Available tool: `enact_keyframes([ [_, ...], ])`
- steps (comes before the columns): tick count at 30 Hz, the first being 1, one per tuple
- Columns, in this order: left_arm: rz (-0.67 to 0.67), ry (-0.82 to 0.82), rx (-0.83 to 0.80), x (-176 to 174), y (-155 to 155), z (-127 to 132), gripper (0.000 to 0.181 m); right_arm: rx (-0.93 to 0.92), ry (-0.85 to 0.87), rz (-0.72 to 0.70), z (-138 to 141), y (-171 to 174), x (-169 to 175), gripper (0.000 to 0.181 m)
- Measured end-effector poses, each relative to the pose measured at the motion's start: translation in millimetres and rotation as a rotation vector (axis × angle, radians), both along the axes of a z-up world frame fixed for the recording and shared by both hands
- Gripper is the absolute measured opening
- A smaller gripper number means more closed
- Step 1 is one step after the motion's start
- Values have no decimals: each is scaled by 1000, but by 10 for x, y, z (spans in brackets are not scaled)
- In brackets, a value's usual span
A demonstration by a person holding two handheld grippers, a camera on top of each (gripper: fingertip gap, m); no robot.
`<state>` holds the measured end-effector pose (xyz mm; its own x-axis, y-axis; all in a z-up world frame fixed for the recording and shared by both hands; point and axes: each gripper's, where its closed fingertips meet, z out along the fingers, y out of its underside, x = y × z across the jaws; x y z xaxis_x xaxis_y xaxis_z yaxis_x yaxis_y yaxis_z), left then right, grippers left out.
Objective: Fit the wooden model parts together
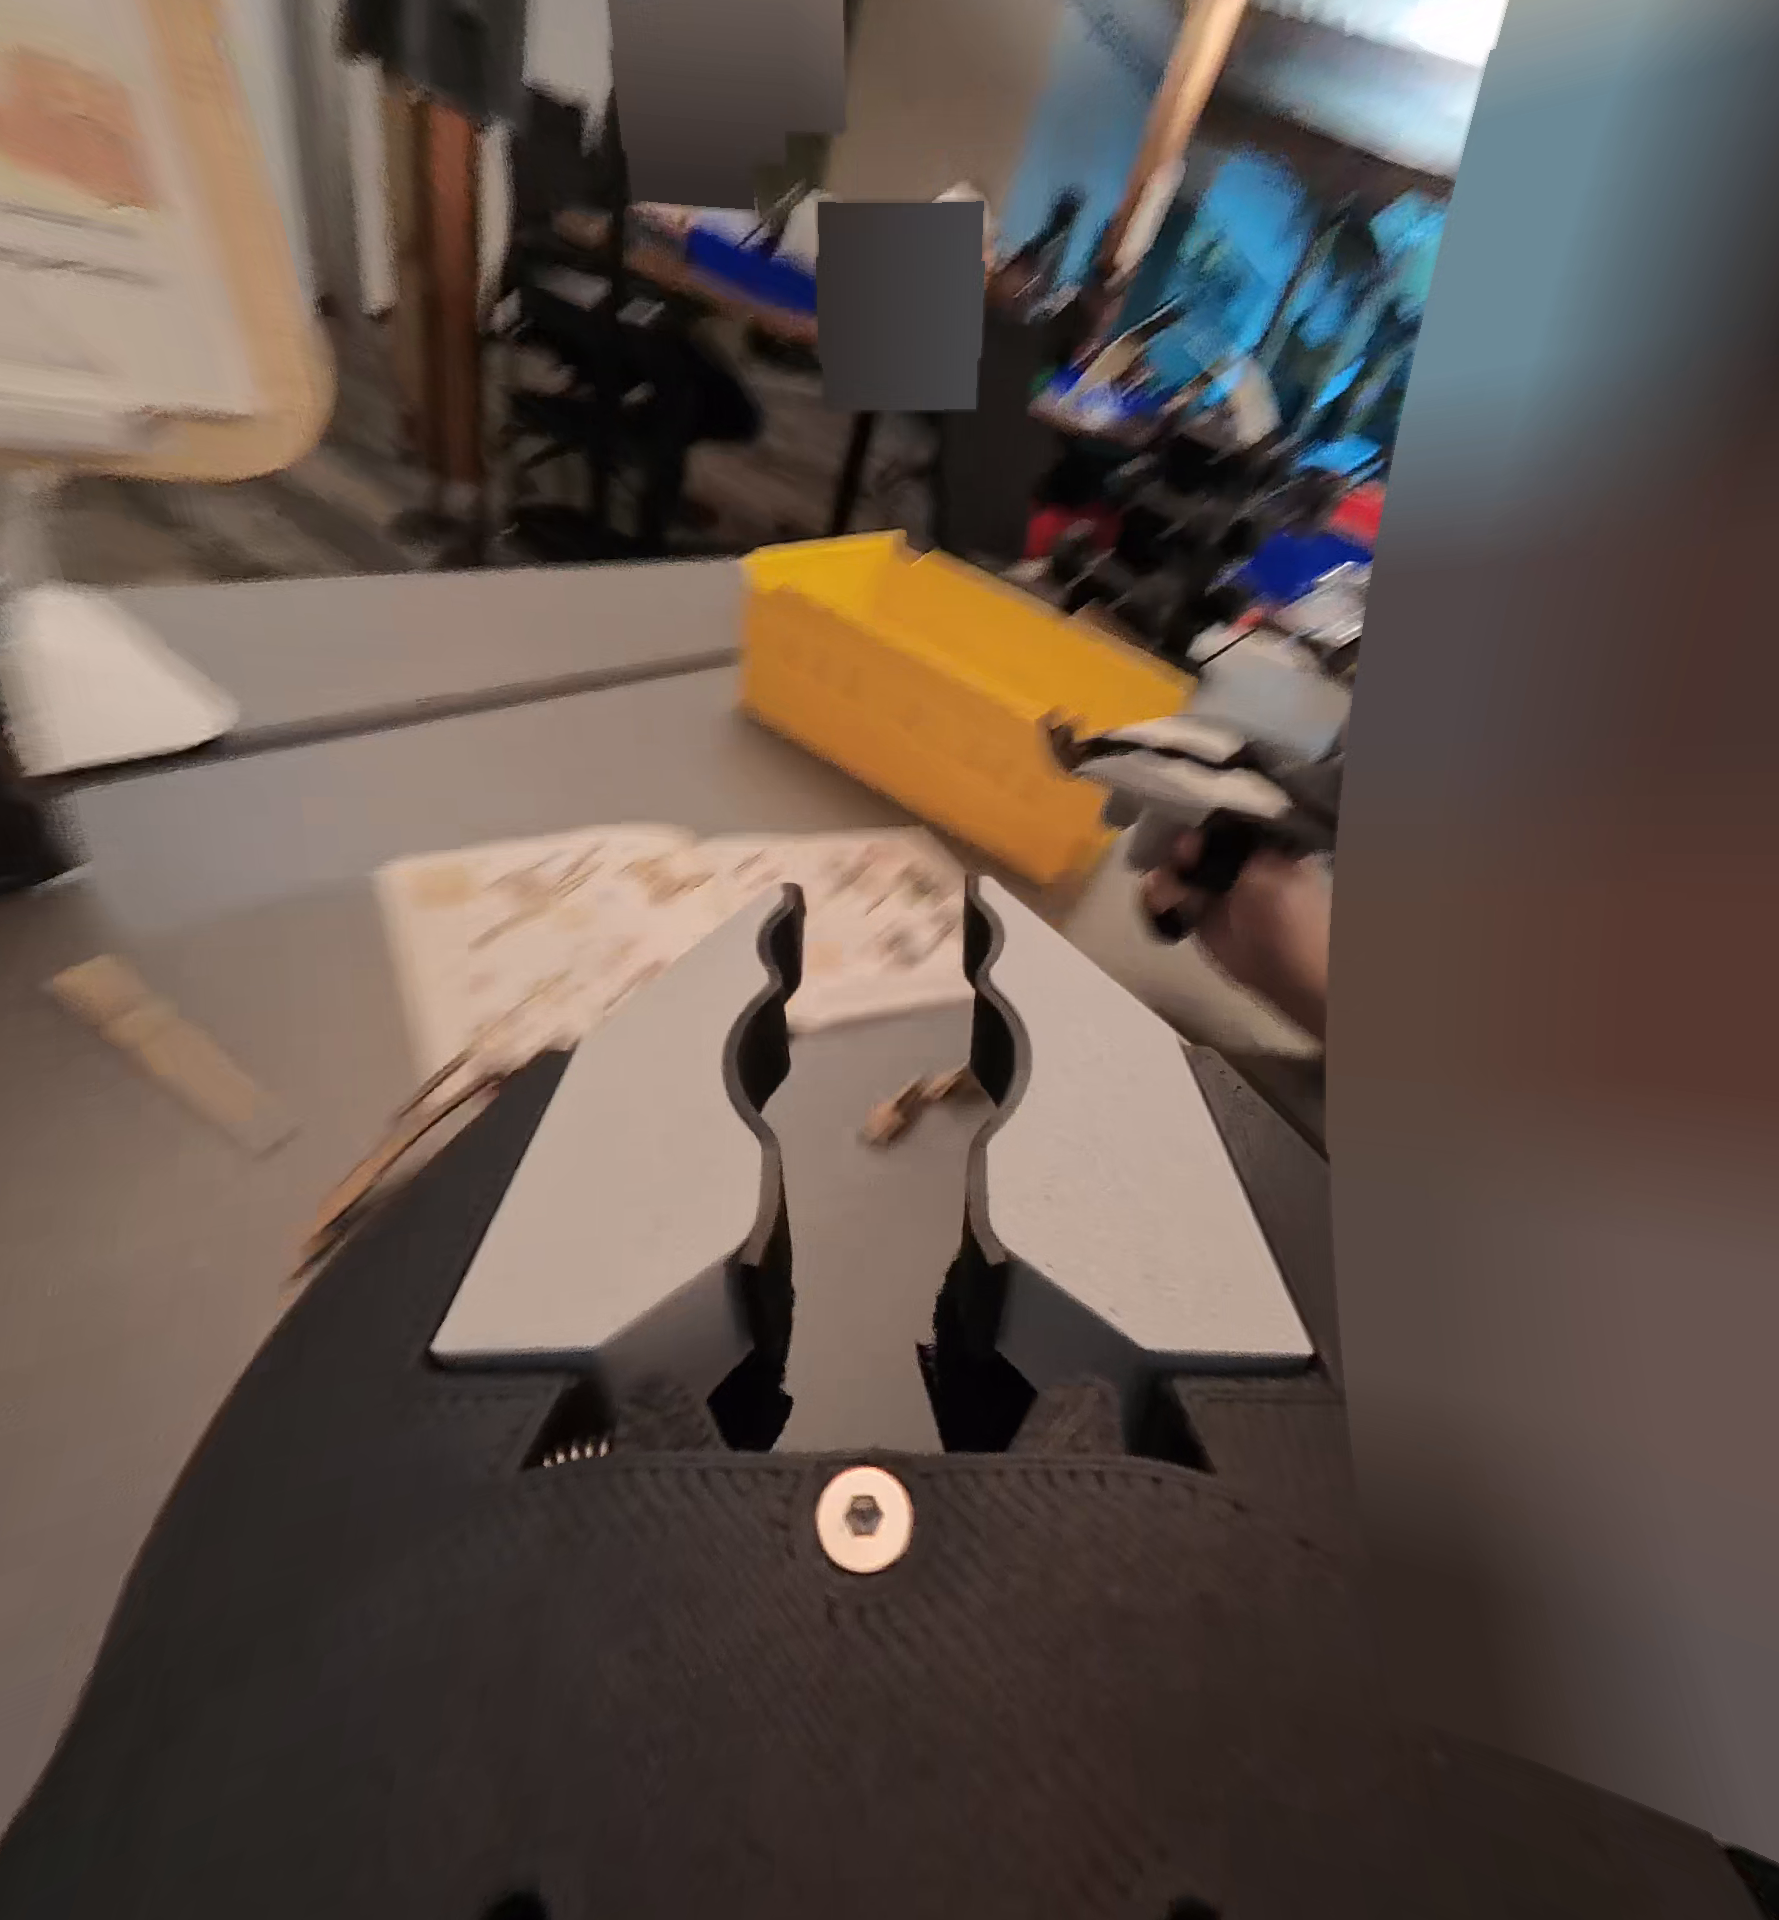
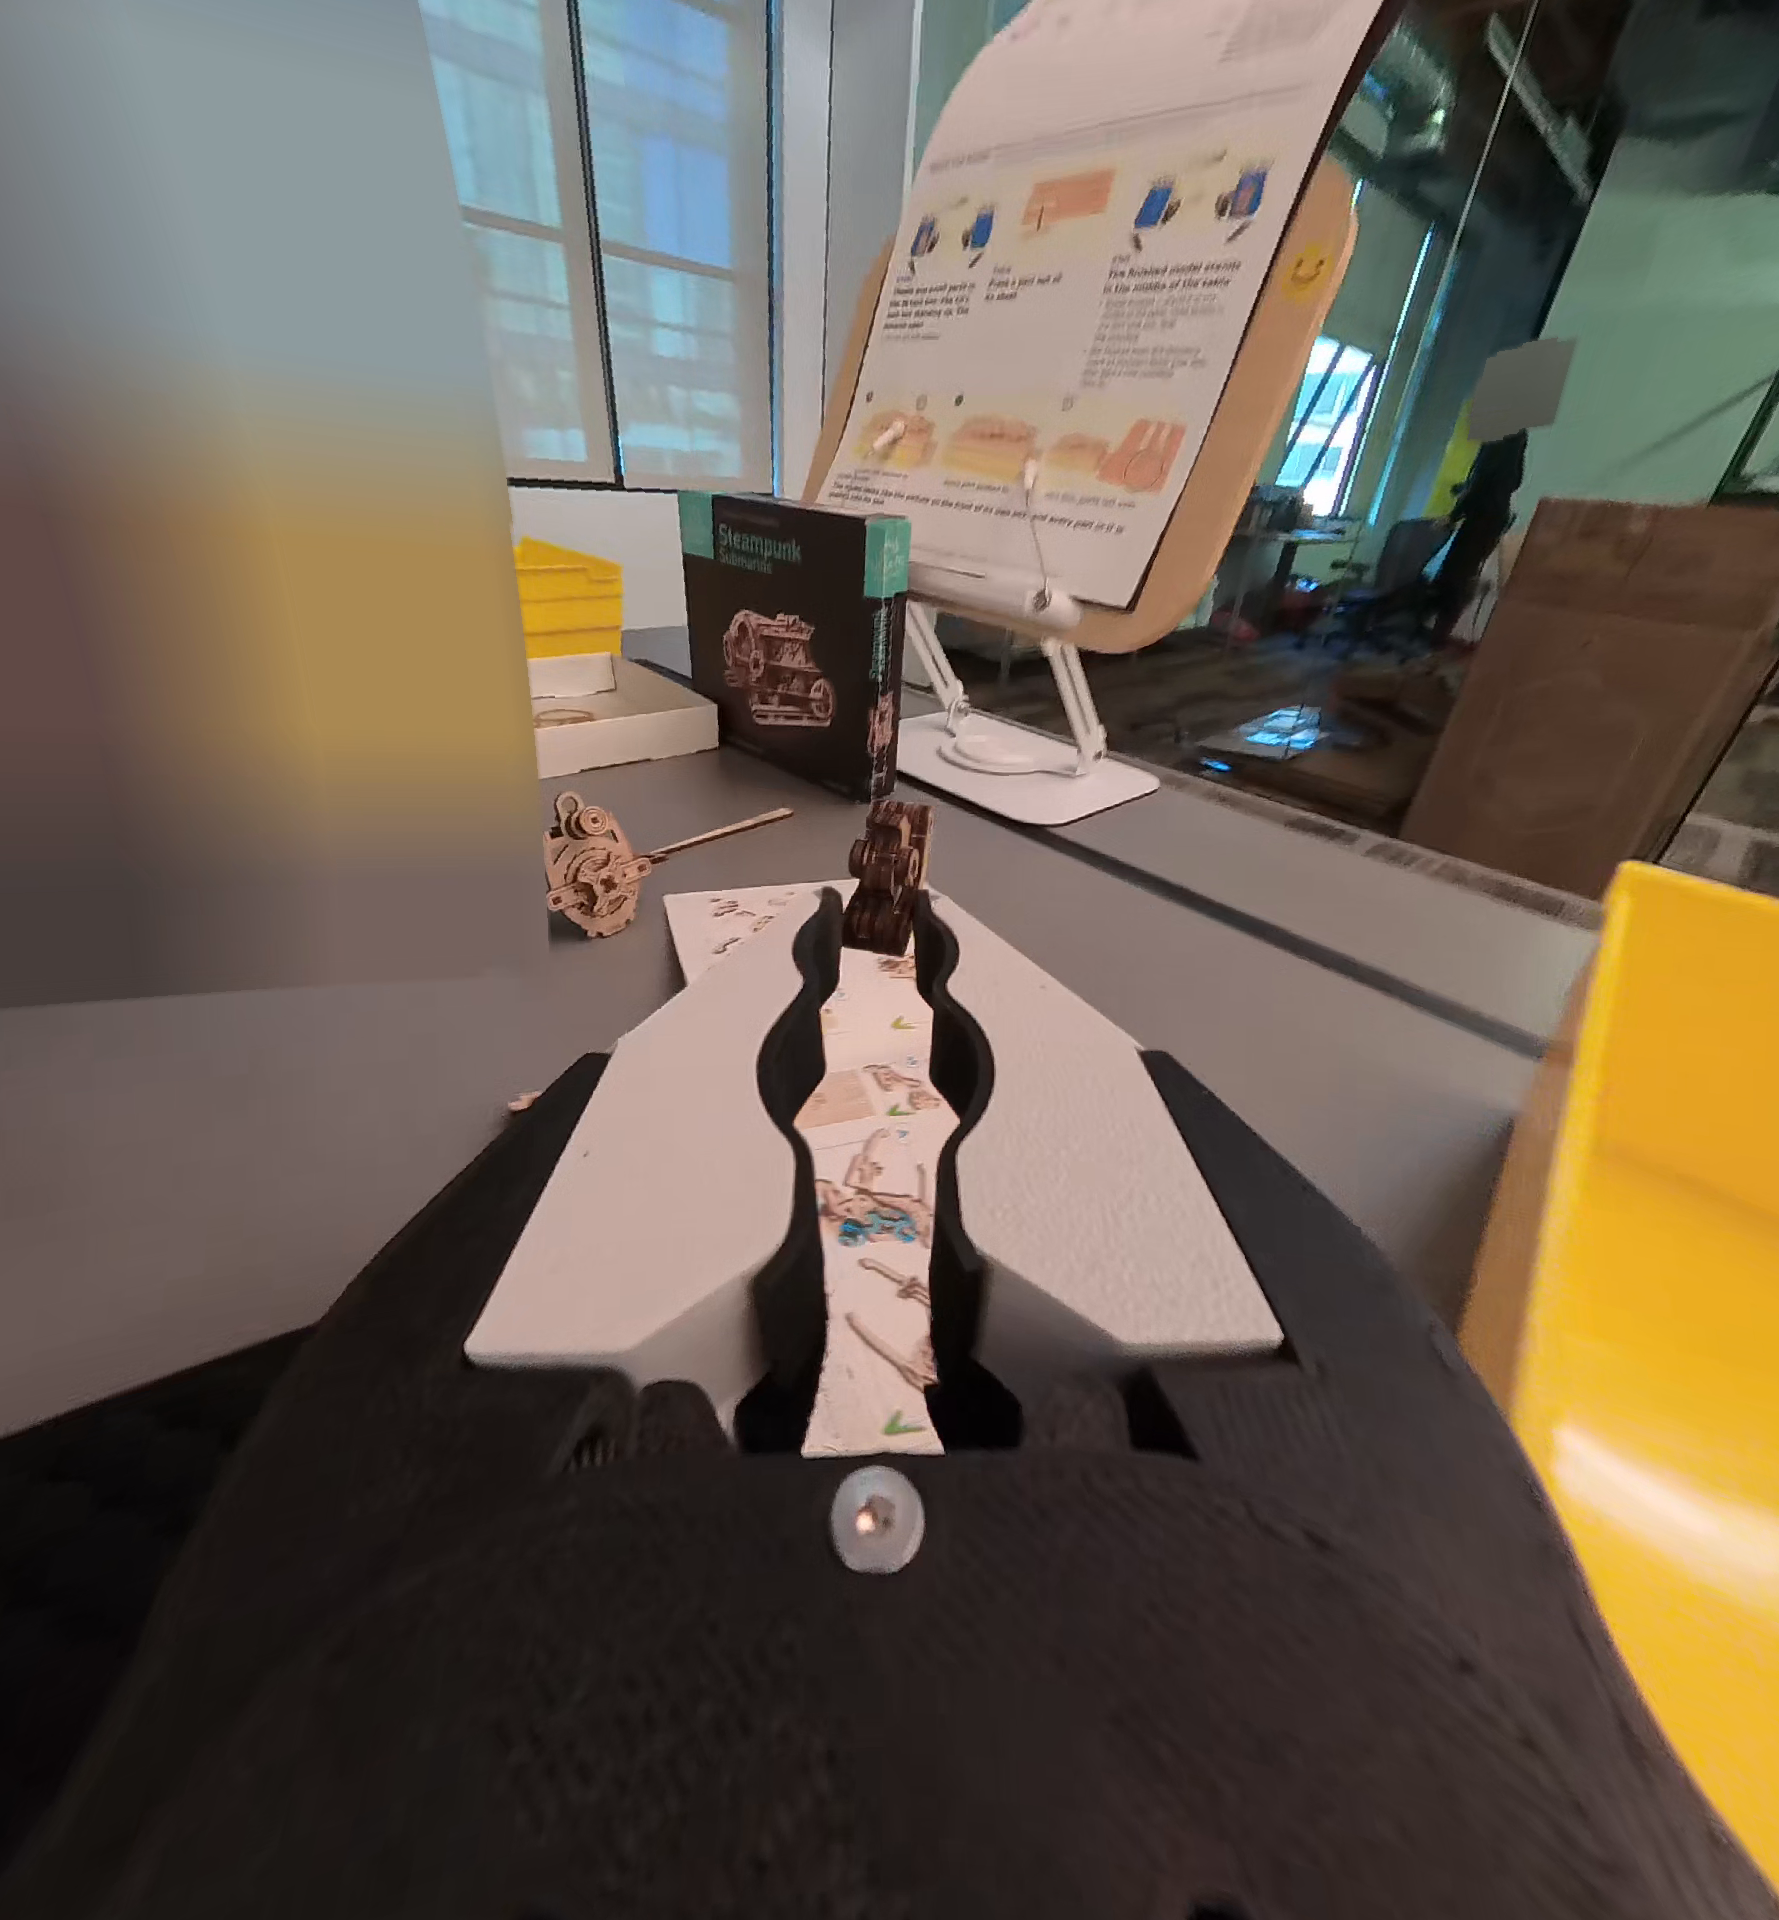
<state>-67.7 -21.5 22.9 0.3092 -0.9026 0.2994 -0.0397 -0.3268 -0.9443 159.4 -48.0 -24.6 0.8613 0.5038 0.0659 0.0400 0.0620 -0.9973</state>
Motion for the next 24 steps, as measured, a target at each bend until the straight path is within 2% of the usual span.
enact_keyframes([
  [4,72,151,95,-433,118,-237,29,-13,28,8,26,39,-75,12],
  [6,49,217,128,-536,124,-364,30,5,17,6,109,47,-126,12],
  [9,14,260,179,-623,143,-421,29,48,32,-4,275,57,-258,12],
  [13,-82,259,232,-605,130,-363,27,59,72,64,434,83,-605,12],
  [17,-200,233,212,-501,121,-320,24,40,88,147,575,116,-900,12],
  [21,-273,218,186,-401,121,-337,22,75,58,152,740,116,-877,12],
  [24,-337,174,148,-295,17,-356,20,134,9,85,806,104,-646,12],
])
